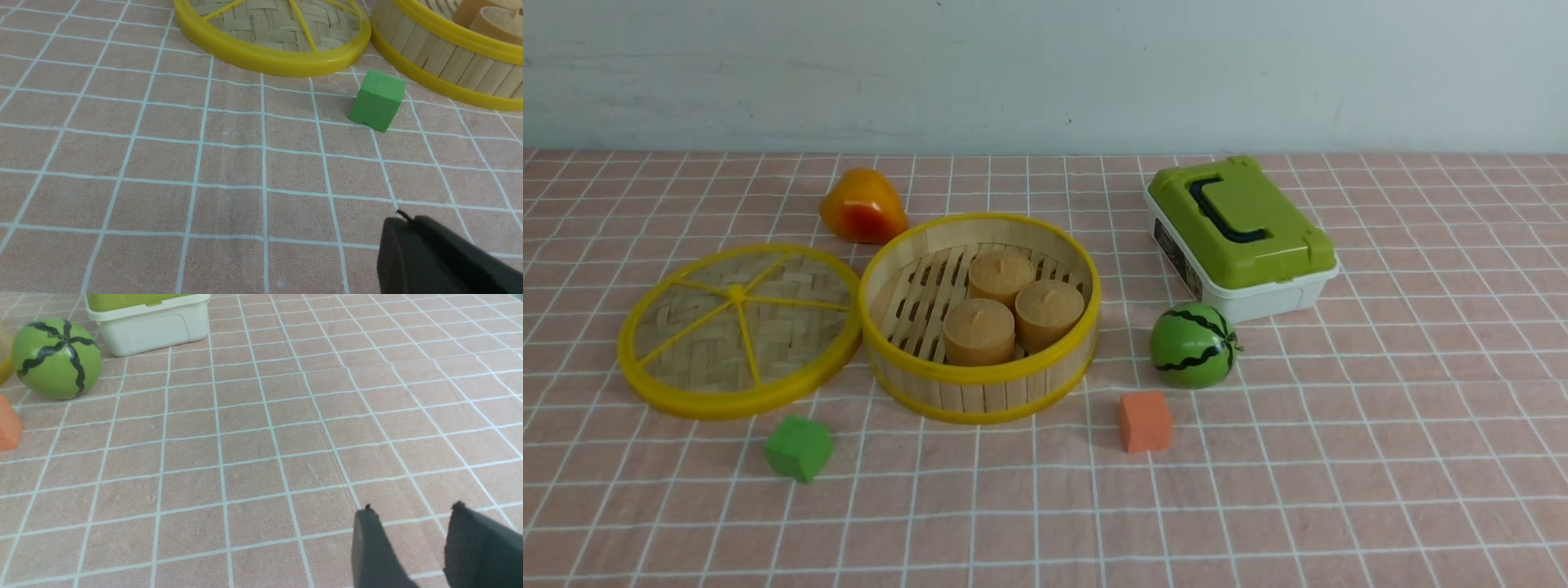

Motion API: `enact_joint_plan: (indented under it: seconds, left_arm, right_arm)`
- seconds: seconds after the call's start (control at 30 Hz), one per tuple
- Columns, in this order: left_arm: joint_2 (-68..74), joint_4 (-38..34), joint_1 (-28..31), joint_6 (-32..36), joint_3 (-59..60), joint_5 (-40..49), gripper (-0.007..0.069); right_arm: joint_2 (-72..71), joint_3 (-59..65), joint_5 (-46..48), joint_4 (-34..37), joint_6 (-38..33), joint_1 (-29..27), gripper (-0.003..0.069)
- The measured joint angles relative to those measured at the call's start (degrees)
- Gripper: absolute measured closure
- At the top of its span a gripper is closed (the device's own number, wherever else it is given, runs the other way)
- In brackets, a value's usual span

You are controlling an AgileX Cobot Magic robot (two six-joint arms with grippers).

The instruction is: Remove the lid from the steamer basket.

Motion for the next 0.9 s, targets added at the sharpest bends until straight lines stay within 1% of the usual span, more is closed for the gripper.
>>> enact_joint_plan:
  seconds: [0.9]
  left_arm:
    - [0.00, 0.00, 0.00, 0.00, 0.00, 0.05, 0.0601]
  right_arm:
    - [0.00, 0.00, 0.00, 0.00, 0.00, 0.00, 0.0417]
